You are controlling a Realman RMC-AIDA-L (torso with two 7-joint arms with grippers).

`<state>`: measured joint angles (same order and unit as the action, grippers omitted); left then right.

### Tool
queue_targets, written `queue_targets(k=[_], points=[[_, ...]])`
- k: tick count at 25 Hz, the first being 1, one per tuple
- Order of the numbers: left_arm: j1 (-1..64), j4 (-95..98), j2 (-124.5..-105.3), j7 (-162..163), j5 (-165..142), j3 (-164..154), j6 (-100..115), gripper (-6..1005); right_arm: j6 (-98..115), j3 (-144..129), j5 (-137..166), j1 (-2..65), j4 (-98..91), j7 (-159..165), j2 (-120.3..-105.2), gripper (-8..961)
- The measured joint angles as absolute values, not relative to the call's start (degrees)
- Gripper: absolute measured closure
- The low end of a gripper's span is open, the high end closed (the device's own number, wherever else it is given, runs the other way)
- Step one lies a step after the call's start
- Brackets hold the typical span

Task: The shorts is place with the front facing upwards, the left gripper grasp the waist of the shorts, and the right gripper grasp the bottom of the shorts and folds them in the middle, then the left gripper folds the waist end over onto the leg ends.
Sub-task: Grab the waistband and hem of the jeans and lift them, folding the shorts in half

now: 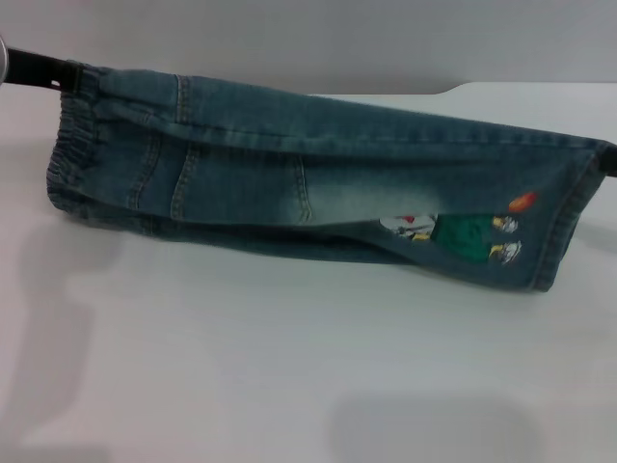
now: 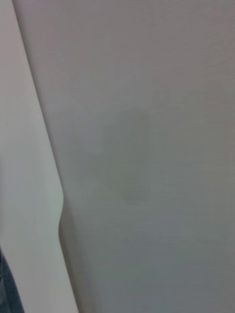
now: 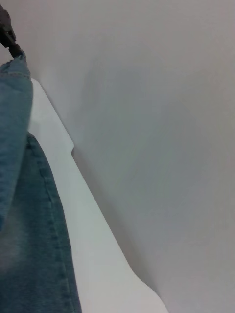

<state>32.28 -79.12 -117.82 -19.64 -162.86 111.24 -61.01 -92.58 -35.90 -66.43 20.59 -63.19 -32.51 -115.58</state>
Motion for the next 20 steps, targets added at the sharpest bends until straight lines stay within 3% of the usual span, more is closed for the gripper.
queue_targets(k=[20], points=[[36.7,-70.3,-117.68,-20.2,-162.8,111.7,-53.7,965,-87.3,-35.5,-66.4,21.7,-57.0,-36.7,-114.2,842]])
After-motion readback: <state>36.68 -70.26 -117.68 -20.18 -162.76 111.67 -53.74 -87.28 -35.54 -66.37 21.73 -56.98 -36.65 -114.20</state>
